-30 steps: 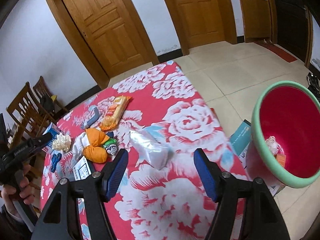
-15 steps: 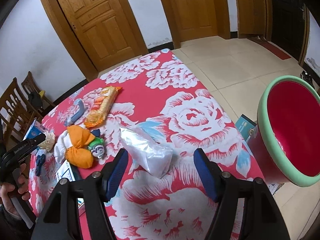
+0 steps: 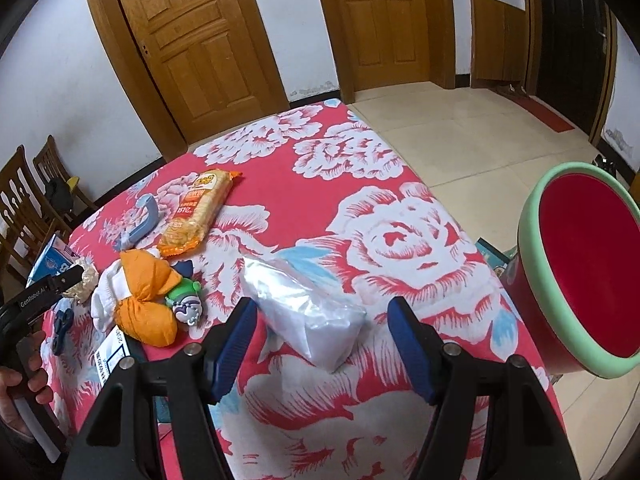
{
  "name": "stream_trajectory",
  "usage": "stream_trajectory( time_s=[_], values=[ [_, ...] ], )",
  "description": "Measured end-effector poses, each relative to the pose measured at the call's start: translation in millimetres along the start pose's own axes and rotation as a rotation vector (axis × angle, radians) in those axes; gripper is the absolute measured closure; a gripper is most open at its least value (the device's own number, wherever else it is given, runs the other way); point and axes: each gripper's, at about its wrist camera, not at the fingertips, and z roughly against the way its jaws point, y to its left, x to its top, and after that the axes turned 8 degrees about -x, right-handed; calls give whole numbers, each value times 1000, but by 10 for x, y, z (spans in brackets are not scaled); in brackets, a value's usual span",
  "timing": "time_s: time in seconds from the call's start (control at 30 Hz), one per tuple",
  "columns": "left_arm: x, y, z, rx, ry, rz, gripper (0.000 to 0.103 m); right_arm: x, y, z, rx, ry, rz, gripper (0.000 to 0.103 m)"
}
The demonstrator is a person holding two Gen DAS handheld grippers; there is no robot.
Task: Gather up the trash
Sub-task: 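Grasp the clear plastic bag with the right gripper while the left gripper grasps crumpled foil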
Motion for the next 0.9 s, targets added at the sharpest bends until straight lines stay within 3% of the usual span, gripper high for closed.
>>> stream_trajectory(
  time_s=[0.17, 0.5, 0.73, 0.9],
  values=[
    [-11, -15, -24, 13, -2, 2, 47, -8, 7, -8, -12, -18, 14, 39],
    [-36, -56, -31, 18, -13, -26, 48, -15, -50, -11, -39, -38, 9, 69],
    [-36, -131, 21, 49, -37, -73, 67, -10, -109, -13, -14, -38, -9, 74],
    [-12, -156, 87, 24, -38, -66, 82, -17, -193, 57, 4, -46, -32, 74]
  ],
)
